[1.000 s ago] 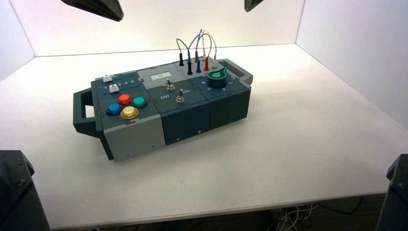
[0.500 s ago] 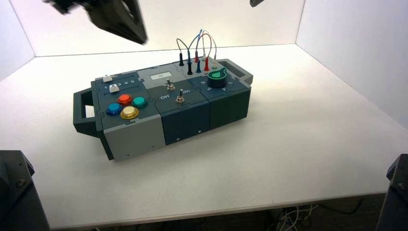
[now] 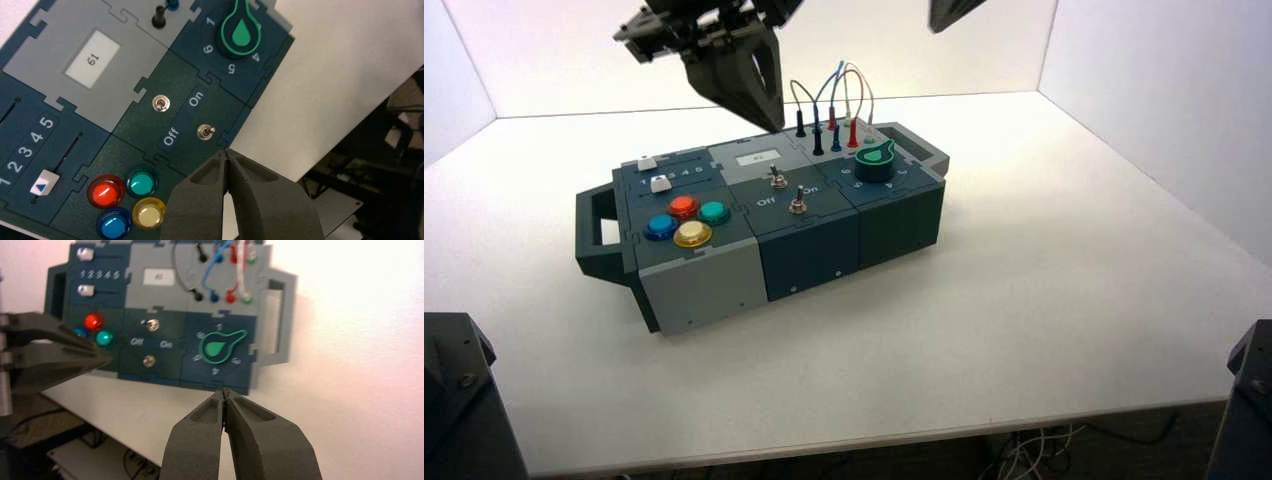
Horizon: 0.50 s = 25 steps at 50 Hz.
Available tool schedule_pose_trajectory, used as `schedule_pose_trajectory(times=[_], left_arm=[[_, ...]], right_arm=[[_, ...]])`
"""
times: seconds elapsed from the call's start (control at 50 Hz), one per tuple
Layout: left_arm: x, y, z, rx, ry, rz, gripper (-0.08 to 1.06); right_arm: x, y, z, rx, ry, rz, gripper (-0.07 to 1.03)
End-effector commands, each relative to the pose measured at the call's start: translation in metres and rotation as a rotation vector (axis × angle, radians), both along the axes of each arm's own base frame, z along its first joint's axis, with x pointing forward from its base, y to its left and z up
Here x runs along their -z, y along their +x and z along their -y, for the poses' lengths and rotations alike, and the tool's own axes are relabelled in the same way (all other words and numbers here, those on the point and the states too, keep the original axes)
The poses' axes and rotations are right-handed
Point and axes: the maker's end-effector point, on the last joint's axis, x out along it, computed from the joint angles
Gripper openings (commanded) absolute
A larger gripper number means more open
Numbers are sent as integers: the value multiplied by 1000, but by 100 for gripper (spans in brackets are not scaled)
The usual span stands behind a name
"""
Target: Flip the bottom switch off with the left gripper.
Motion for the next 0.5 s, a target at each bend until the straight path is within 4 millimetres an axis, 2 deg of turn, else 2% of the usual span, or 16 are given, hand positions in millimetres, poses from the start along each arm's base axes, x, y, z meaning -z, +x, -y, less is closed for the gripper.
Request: schedule_pose_trajectory(times=[0.02,0.28,0.5], left_arm=[[-6,10,8,21,-10,33,-3],[11,10,14,62,24,11,-3],[15,9,22,82,28,3,-3]], right_arm=[[-3,2,-7,3,24,3,-2],[17,4,-6,17,9,-25,-2],[37,14,-7,28,-13,-38,-2]])
